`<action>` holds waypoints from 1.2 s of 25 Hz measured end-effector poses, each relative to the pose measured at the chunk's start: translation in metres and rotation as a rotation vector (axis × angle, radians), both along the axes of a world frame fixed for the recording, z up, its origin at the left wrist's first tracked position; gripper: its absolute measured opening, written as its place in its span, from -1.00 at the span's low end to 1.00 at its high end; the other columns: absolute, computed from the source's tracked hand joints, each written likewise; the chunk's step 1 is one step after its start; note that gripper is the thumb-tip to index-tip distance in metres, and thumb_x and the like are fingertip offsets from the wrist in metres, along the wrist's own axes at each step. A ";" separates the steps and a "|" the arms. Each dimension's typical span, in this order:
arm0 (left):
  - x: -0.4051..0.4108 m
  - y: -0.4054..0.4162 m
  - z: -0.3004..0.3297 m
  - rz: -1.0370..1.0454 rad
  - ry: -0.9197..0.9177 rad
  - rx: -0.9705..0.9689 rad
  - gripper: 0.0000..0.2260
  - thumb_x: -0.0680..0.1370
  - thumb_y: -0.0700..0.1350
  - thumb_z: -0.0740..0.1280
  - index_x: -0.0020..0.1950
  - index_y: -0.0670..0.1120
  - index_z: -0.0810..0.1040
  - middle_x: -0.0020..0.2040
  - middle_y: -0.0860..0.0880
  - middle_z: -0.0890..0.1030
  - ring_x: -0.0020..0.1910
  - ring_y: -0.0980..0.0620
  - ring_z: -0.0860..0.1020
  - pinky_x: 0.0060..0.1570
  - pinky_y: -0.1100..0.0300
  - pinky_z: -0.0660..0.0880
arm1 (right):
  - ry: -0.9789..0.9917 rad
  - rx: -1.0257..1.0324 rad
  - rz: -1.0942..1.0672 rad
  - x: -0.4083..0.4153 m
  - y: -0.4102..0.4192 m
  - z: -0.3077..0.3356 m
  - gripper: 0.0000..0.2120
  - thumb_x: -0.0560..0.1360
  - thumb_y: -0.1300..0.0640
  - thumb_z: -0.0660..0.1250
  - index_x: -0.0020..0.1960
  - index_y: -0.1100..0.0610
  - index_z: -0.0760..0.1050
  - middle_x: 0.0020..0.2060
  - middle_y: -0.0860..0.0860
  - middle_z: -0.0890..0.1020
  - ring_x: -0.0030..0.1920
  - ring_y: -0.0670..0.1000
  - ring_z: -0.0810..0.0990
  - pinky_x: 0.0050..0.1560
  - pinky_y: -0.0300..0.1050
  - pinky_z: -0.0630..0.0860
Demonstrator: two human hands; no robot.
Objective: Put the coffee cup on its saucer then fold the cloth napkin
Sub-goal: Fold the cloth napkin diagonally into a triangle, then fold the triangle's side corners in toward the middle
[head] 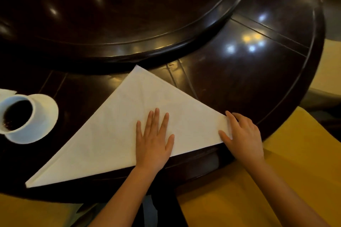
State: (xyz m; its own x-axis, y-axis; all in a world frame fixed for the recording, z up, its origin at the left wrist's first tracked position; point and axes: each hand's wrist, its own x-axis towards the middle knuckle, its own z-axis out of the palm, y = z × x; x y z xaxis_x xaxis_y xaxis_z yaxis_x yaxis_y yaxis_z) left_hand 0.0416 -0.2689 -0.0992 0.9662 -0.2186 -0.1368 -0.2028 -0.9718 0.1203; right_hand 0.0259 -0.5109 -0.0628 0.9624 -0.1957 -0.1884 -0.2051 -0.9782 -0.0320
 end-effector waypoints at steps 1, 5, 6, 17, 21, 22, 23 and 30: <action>0.000 0.000 0.001 -0.002 -0.003 -0.002 -0.41 0.52 0.19 -0.11 0.52 -0.02 -0.02 0.52 -0.14 0.11 0.49 -0.11 0.08 0.39 -0.21 0.09 | 0.005 -0.043 -0.037 -0.004 -0.008 0.002 -0.42 0.44 -0.09 0.35 0.36 0.15 0.35 0.23 0.17 0.51 0.23 0.19 0.45 0.18 0.15 0.43; 0.001 -0.001 0.002 -0.017 -0.007 0.005 -0.41 0.52 0.17 -0.07 0.50 -0.04 0.08 0.50 -0.17 0.18 0.48 -0.14 0.13 0.35 -0.22 0.13 | -0.005 -0.128 -0.128 -0.011 -0.023 0.011 -0.55 0.46 -0.10 0.30 0.24 0.15 0.43 0.07 0.12 0.56 0.07 0.15 0.52 0.03 0.06 0.46; 0.001 -0.001 0.001 -0.020 -0.009 0.004 -0.41 0.52 0.17 -0.07 0.50 -0.05 0.09 0.50 -0.17 0.18 0.47 -0.15 0.13 0.35 -0.21 0.14 | 0.017 -0.110 -0.174 -0.011 -0.026 0.013 -0.57 0.48 -0.10 0.28 0.24 0.13 0.42 0.05 0.10 0.55 0.03 0.12 0.53 0.00 0.04 0.47; 0.002 0.001 -0.002 -0.011 0.005 -0.031 -0.41 0.53 0.18 -0.08 0.50 -0.07 0.15 0.49 -0.18 0.20 0.47 -0.15 0.13 0.36 -0.15 0.16 | -0.062 0.680 -0.452 0.015 -0.042 0.045 -0.85 0.50 0.18 0.30 0.04 0.04 0.41 -0.28 0.06 0.54 -0.27 0.05 0.57 -0.32 -0.12 0.49; 0.001 0.002 0.000 0.026 0.015 -0.104 -0.38 0.57 0.22 -0.25 0.52 -0.08 0.08 0.51 -0.17 0.16 0.48 -0.12 0.12 0.39 -0.10 0.12 | -0.096 0.905 -0.235 0.041 -0.026 0.081 -0.88 0.49 0.23 0.30 -0.10 0.03 0.51 -0.26 0.09 0.58 -0.32 -0.07 0.54 -0.29 -0.27 0.47; 0.001 0.003 0.001 0.043 0.010 -0.140 -0.38 0.57 0.23 -0.26 0.52 -0.09 0.06 0.51 -0.16 0.15 0.48 -0.12 0.12 0.38 -0.10 0.12 | -0.096 0.958 -0.184 0.050 -0.019 0.093 -0.90 0.47 0.25 0.33 -0.13 0.07 0.55 -0.26 0.08 0.61 -0.31 -0.08 0.54 -0.26 -0.29 0.48; 0.001 0.003 0.002 0.064 -0.003 -0.191 -0.39 0.57 0.23 -0.25 0.52 -0.08 0.02 0.52 -0.16 0.13 0.48 -0.13 0.12 0.38 -0.10 0.11 | -0.091 1.008 -0.139 0.059 -0.011 0.104 -0.91 0.45 0.27 0.35 -0.13 0.11 0.58 -0.25 0.06 0.63 -0.28 -0.08 0.56 -0.21 -0.29 0.50; -0.006 0.010 0.002 0.180 -0.163 -0.583 -0.48 0.62 0.18 -0.12 0.53 0.04 -0.14 0.54 -0.05 0.00 0.51 -0.06 0.02 0.45 -0.01 0.04 | -0.017 1.016 0.147 0.146 0.058 0.115 -0.88 0.45 0.21 0.37 -0.13 0.00 0.60 -0.22 -0.01 0.65 -0.19 -0.13 0.59 -0.12 -0.28 0.52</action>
State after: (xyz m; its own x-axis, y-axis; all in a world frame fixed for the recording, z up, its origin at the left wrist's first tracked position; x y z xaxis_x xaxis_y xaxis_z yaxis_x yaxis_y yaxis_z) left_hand 0.0360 -0.2590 -0.0971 0.9932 -0.0445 0.1079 -0.1024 -0.7763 0.6220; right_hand 0.1722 -0.4533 0.0525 0.9681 0.1683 -0.1854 -0.0775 -0.5027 -0.8610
